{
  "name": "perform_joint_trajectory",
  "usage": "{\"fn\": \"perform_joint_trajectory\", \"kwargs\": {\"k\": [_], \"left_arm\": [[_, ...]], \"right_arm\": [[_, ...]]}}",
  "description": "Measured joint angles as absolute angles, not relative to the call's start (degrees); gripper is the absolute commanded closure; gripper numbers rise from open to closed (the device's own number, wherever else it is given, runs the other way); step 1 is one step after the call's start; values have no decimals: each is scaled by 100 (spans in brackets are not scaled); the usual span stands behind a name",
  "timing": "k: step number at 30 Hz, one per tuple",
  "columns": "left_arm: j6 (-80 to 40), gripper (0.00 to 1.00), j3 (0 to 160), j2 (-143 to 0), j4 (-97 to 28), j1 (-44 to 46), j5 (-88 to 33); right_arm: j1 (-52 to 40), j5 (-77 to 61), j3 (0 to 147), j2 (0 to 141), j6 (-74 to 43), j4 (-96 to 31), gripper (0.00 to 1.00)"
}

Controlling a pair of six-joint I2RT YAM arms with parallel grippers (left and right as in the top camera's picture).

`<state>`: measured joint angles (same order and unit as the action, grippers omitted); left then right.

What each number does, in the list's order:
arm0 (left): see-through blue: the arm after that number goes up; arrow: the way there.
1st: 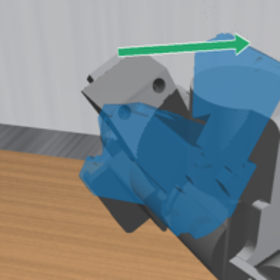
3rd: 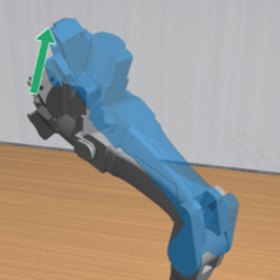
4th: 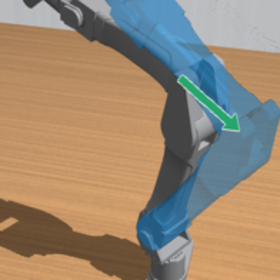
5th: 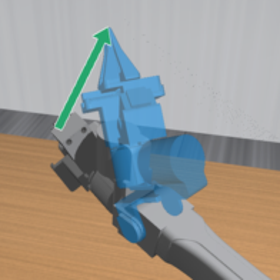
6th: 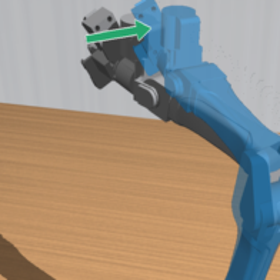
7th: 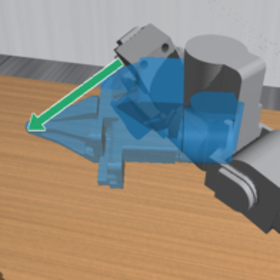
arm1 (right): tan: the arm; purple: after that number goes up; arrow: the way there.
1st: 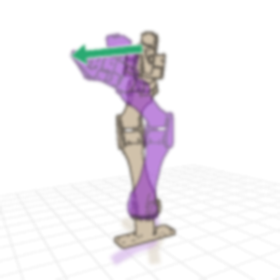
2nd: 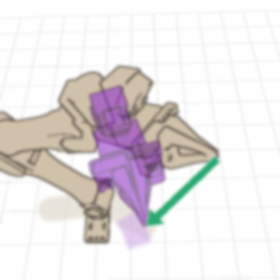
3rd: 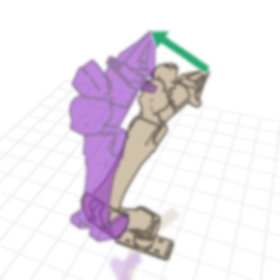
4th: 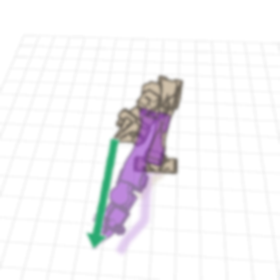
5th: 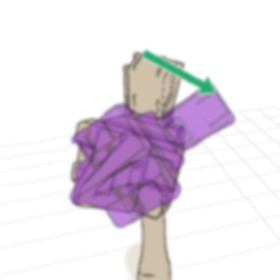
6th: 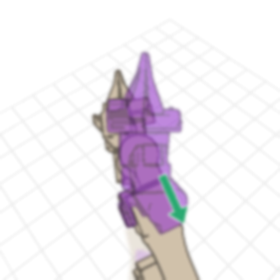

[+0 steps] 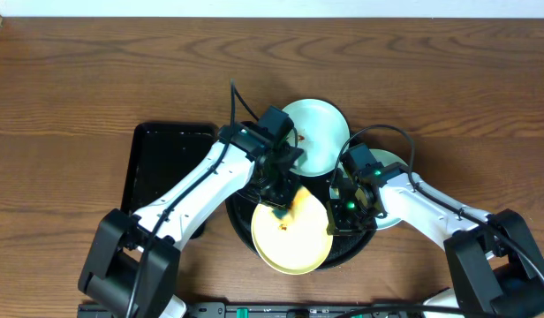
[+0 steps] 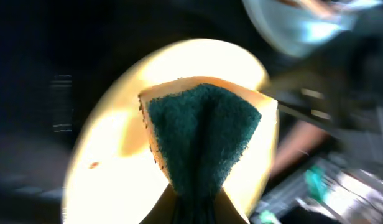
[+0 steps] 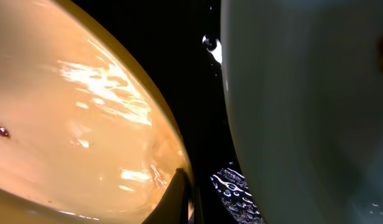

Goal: Clean dirty plates on tray and stack at the side
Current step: 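Keep wiping the yellow plate surface with the sponge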

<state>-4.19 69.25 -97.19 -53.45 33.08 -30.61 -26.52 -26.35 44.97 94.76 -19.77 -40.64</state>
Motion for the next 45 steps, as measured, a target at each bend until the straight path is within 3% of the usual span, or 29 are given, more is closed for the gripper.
{"fn": "perform_joint_trajectory", "kwargs": {"k": [8, 13, 32, 36, 45], "left_arm": [[-333, 93, 6925, -9741, -5605, 3306, -4080], [-292, 93, 6925, -9741, -6156, 3306, -4049], [-322, 89, 6923, -10370, -6147, 3304, -3708], [-320, 92, 6923, -10425, -6329, 3304, -3712], [-158, 92, 6923, -10425, -6233, 3306, -4558]], "right_arm": [[-2652, -2635, 4497, 9476, -1966, -4064, 99], [-2652, -2633, 4497, 9476, -1970, -4029, 99], [-2652, -2196, 4720, 9502, -2034, -3728, 99], [-2652, -1883, 5052, 9544, -2034, -3848, 99], [-2652, -1490, 5393, 9553, -2038, -4134, 99]]}}
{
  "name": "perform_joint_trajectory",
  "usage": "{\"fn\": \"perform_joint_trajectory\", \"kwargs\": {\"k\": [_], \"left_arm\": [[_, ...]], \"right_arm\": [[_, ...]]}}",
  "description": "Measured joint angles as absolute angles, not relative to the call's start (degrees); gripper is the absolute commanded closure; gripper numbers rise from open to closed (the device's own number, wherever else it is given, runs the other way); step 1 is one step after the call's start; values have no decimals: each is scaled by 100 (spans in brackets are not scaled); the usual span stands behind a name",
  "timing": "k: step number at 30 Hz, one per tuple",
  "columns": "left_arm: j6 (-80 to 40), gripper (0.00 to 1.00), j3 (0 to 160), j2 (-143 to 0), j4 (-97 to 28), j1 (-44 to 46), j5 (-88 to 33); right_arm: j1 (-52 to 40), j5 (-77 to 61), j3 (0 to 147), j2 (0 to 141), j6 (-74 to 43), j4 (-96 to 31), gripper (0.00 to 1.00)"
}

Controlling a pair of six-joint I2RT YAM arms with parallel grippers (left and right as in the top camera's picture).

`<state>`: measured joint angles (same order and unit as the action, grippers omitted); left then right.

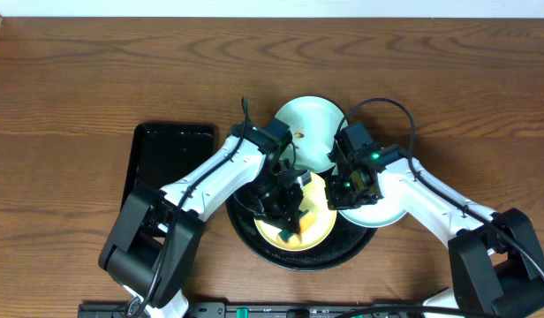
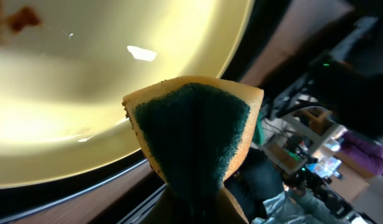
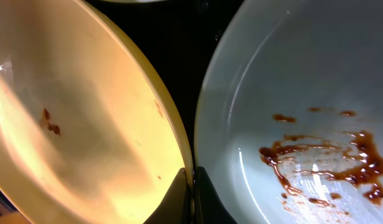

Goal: Clean dirty plates on tray and stack at the side
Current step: 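Keep wiping the yellow plate surface with the sponge, then lift the sponge with the left gripper back toward the black tray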

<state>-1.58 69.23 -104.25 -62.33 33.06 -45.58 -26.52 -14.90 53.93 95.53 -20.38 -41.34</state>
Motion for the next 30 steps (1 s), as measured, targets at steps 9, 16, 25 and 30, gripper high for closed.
{"fn": "perform_joint_trajectory", "kwargs": {"k": [9, 16, 25, 30], "left_arm": [[-191, 92, 6923, -10578, -5913, 3306, -4665], [-276, 93, 6923, -11096, -5911, 3304, -4598], [-519, 93, 6923, -11107, -5883, 3162, -3551], [-617, 93, 6923, -11107, -5653, 2982, -2950]], "right_arm": [[-2652, -1452, 5395, 9553, -2040, -4259, 99], [-2652, -1457, 5395, 9553, -2038, -4316, 99], [-2652, -1459, 5395, 9553, -2038, -4473, 99], [-2652, -1479, 5395, 9553, -2038, -4541, 99]]}}
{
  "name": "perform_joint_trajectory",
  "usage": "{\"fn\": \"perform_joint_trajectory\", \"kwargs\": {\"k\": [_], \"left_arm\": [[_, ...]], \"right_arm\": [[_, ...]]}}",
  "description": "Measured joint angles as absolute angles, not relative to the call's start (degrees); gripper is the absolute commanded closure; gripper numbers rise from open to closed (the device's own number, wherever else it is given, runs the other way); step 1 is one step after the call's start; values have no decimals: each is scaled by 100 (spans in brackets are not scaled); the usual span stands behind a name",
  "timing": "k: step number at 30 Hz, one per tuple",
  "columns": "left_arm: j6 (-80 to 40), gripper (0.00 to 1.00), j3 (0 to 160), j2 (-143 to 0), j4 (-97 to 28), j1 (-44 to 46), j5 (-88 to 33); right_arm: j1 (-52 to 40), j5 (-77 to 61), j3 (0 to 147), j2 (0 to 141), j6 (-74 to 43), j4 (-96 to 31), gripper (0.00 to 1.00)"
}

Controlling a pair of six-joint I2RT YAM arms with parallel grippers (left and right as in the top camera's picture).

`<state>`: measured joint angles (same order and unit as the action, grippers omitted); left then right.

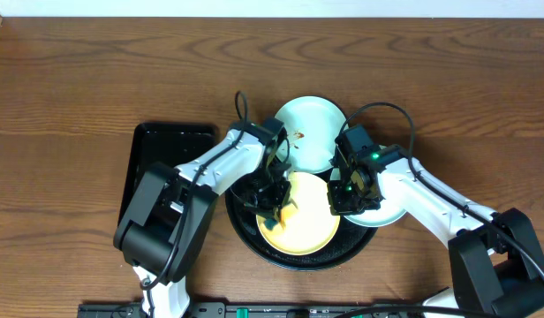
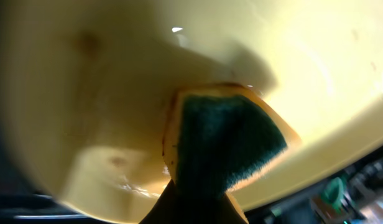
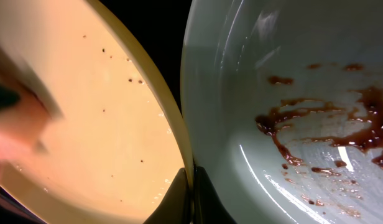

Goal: Clean dirty plates on tray and stack at the side
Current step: 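Lift the sponge with the left gripper back toward the black tray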

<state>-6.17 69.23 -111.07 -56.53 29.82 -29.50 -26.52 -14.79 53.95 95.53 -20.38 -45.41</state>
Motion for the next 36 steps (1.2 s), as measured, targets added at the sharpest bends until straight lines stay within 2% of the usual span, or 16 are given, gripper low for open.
{"fn": "perform_joint_trajectory", "kwargs": {"k": [9, 26, 36], "left_arm": [[-727, 93, 6923, -11107, -5393, 2897, -2467], [-1055, 93, 7172, -11052, -5673, 2904, -1518], [-1057, 93, 7264, -9992, -5433, 2893, -519]], "right_arm": [[-2659, -1522, 5395, 9553, -2038, -4582, 99], [-2799, -1533, 5395, 9553, -2038, -4628, 99], [-2799, -1540, 5406, 9553, -2034, -4678, 99]]}}
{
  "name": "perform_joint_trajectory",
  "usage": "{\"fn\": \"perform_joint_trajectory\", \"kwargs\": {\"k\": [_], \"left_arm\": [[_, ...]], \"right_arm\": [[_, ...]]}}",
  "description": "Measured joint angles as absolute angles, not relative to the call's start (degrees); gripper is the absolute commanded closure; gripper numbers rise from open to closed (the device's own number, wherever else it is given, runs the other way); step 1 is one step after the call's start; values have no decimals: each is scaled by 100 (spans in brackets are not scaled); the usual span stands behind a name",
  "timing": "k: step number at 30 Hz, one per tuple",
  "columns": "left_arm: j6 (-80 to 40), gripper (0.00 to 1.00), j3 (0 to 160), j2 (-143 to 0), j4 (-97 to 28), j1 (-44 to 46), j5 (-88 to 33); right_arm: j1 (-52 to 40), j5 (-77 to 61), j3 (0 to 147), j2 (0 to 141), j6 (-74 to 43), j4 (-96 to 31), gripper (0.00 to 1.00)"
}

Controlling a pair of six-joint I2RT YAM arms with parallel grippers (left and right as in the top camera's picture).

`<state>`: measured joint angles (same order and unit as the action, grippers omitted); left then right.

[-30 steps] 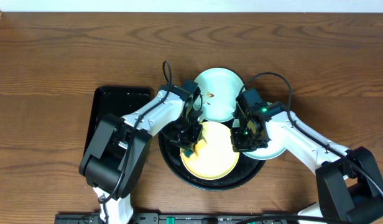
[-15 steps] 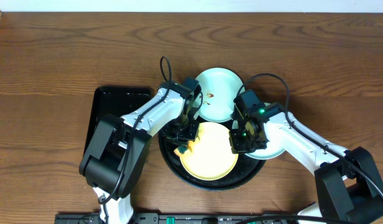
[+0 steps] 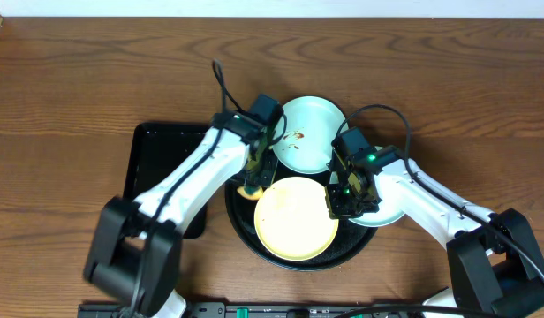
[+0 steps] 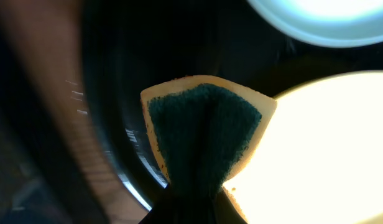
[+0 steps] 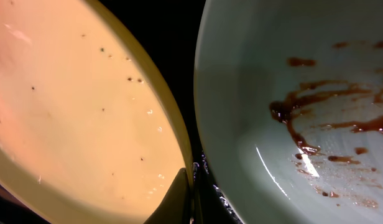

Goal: Clean dirty plates on tray and stack at the side
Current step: 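Lift the sponge with the left gripper back toward the black tray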

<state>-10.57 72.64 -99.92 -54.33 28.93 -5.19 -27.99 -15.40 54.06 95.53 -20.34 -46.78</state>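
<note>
A yellow plate [image 3: 297, 221] lies in the round black tray [image 3: 290, 261]. My right gripper [image 3: 336, 202] is shut on its right rim, and in the right wrist view the plate [image 5: 86, 112] shows only small dark specks beside the gripper [image 5: 193, 186]. My left gripper [image 3: 254, 179] is shut on a yellow sponge with a green face [image 4: 204, 134], held just off the plate's upper-left edge [image 4: 316, 143] over the tray. A pale green plate [image 3: 312, 132] with a brown stain sits behind. Another pale green plate [image 5: 303, 124], smeared with brown sauce, lies under my right arm.
A rectangular black tray [image 3: 162, 163] sits at the left on the wooden table [image 3: 78, 79]. Both arms crowd the round tray from either side. Cables loop above each wrist.
My left gripper has moved the sponge from the yellow plate's left part to just off its upper-left edge. My right gripper still grips the plate's rim in about the same place.
The yellow plate first stuck out over the tray's front, held by my right gripper, with the sponge on its top. Then it sat further back with the sponge low on it, then at its left. Brown spots seen earlier no longer show; now the sponge is off it.
</note>
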Motion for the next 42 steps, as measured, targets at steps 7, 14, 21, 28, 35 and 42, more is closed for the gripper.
{"fn": "perform_joint_trajectory", "kwargs": {"k": [7, 14, 21, 28, 35, 42], "left_arm": [[-1068, 93, 7269, -9190, -5376, 2893, 283], [-1076, 93, 7275, -9002, -5376, 2893, 904], [-1096, 92, 7275, -9002, -5374, 2893, 1009], [-1096, 93, 7275, -9002, -5376, 2893, 1057], [-1280, 93, 7275, -9002, -5332, 2617, 1070], [-1422, 92, 7275, -9002, -5332, 2123, 1068]], "right_arm": [[-2799, -1538, 5406, 9553, -2032, -4619, 99], [-2799, -1409, 5459, 9557, -2034, -4206, 99], [-2799, -801, 6058, 9564, -2034, -4222, 99], [-2867, -449, 6464, 9564, -1968, -4254, 99], [-3133, 23, 6823, 9564, -1715, -4471, 99], [-3380, 762, 7513, 9564, -1566, -4897, 99]]}}
